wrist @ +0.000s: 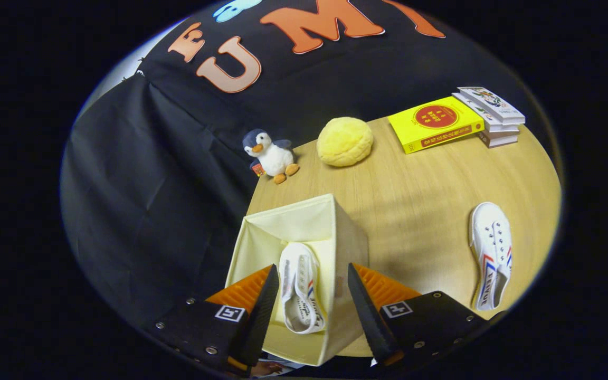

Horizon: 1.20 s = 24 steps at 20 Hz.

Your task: Open the storage box then place both shoes into the box .Put the left shoe in first, then the right shoe, with the right side of both shoes facing outward in a uniform manner.

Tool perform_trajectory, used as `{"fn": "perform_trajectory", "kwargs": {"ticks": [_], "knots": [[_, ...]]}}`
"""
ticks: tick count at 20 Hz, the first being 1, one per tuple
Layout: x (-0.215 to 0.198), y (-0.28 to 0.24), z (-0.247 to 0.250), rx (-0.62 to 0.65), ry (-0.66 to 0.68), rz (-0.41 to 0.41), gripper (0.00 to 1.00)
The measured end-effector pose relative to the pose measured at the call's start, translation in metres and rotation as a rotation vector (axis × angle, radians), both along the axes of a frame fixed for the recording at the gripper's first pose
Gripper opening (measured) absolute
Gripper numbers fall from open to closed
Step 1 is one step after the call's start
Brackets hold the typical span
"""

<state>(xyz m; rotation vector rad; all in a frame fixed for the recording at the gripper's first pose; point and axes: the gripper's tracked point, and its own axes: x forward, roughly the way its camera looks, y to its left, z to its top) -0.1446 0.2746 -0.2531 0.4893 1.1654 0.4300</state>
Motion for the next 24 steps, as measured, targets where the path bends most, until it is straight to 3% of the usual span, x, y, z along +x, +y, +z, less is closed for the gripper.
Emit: {"fn": "perform_trajectory", "kwargs": {"ticks": [6, 13, 18, 24], "knots": [[0.003, -0.096, -0.025, -0.130, -0.055, -0.046, 0.84], [-0.028, -0.202, -0.091, -0.353, 0.000, -0.078, 0.85], [-0.051, -0.235, -0.123, -0.424, 0.044, -0.051, 0.77], [-0.075, -0.249, -0.153, -0.508, 0.060, 0.065, 0.71]]}}
